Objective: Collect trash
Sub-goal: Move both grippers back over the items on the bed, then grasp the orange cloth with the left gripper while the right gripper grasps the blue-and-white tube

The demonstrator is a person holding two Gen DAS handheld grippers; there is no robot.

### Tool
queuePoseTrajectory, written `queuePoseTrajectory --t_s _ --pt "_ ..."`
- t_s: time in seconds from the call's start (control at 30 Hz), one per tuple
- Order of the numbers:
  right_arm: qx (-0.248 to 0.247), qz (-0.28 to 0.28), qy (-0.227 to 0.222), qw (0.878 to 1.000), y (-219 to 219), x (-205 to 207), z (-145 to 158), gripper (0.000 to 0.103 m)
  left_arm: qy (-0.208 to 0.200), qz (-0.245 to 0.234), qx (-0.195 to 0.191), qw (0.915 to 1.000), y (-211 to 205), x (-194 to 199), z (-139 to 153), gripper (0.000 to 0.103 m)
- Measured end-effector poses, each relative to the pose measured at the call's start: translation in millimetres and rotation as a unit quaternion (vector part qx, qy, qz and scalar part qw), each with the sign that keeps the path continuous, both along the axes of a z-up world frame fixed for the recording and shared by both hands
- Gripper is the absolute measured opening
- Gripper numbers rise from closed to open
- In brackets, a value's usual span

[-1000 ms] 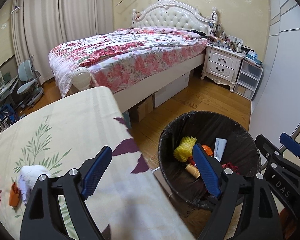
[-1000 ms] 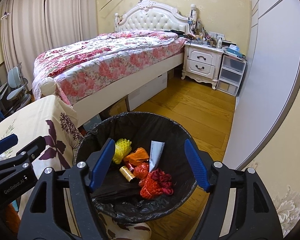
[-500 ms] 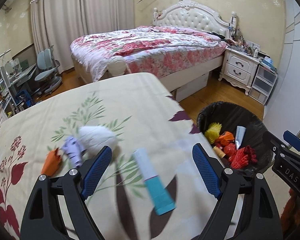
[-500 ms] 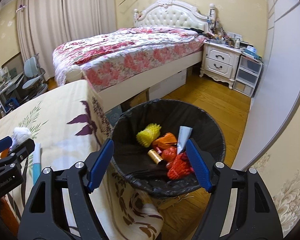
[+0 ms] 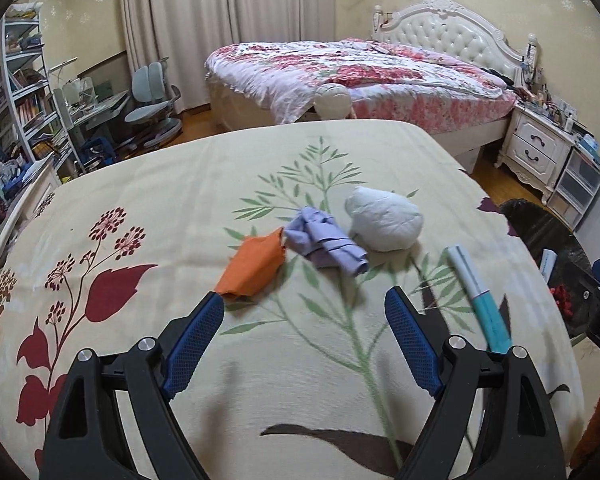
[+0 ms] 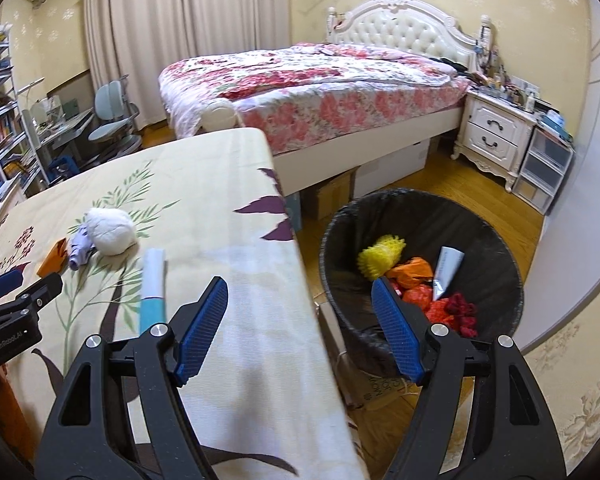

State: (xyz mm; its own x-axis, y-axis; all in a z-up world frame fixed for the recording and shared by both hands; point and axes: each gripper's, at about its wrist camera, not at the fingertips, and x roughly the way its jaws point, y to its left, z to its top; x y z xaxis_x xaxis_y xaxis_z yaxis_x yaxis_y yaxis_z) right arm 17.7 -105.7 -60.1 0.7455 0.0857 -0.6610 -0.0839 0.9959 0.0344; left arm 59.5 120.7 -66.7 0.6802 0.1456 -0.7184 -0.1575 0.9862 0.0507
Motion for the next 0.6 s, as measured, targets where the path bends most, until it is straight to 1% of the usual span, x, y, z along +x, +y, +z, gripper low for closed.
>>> queuePoseTrajectory --t_s 0.17,0.23,0.27,0.33,0.43,0.5,0.57,0.6 --pt "-0.004 0.021 0.008 1.0 20 3 -4 0.073 0.011 0.015 -0.012 0.9998 24 6 -8 0.082" --pt "-0.006 0.028 0.01 1.0 28 5 -5 0.073 0.02 0.013 -0.022 0.9995 29 10 -10 0.079" --pt "-0.006 0.03 0.01 0.999 30 6 -5 0.073 0.024 0.012 -0.027 0.9993 31 13 -11 0.076" --pt "-0.007 0.035 0.011 0.999 35 7 -5 0.073 0.03 0.008 -0.027 0.9991 34 18 -12 0.072" --pt "-0.009 0.042 0.013 0.999 42 9 -5 0.073 0.037 0.0 -0.023 0.999 37 26 -14 0.058" --pt "-0.01 0.046 0.014 0.999 45 8 -5 0.073 0.046 -0.009 -0.026 0.9985 39 30 -17 0.036" --pt "-0.011 0.049 0.015 0.999 48 8 -5 0.073 0.044 -0.017 -0.019 0.9987 38 28 -18 0.029" --pt "-0.011 0.051 0.015 0.999 49 7 -6 0.073 0.043 -0.021 -0.021 0.9986 39 25 -18 0.028"
